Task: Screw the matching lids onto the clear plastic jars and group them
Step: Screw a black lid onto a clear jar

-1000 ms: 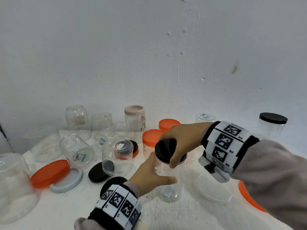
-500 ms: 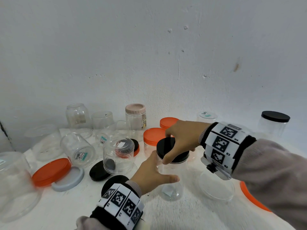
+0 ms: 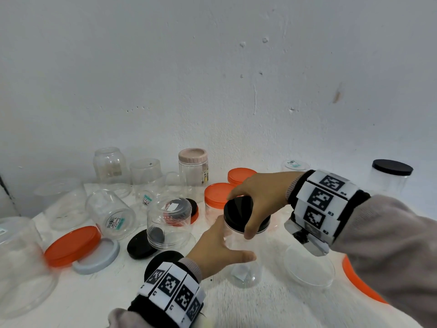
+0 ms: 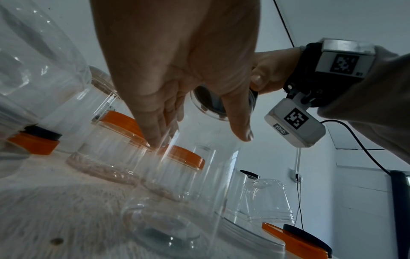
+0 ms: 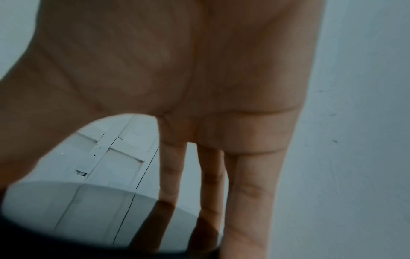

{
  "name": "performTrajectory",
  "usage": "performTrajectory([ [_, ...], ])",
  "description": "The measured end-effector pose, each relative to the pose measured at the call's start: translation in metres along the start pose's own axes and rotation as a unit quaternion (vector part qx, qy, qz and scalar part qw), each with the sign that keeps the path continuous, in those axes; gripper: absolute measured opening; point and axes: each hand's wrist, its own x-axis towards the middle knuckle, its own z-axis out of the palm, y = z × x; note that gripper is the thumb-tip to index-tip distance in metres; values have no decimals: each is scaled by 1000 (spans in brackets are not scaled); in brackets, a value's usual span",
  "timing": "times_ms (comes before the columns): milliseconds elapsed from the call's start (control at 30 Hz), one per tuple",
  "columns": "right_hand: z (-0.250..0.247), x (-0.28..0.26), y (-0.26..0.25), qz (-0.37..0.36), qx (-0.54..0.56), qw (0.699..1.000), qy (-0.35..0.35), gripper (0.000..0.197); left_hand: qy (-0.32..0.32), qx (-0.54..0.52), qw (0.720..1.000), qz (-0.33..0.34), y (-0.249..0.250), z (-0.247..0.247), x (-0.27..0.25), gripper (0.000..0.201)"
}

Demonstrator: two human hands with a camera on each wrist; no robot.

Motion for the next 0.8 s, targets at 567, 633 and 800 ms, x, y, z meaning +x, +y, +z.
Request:
performTrajectory([
  [567,5,-2,-2,35,16,999,17,69,-13,0,1000,-3,2,-2,-2,85],
  [633,4,-2,0,26,27,999,-4,71,-10,-2,1000,-5,1,-1,-1,88],
  [800,7,0,3,10,19,999,25,77,-3,10,1000,-1,2,0,-2,88],
])
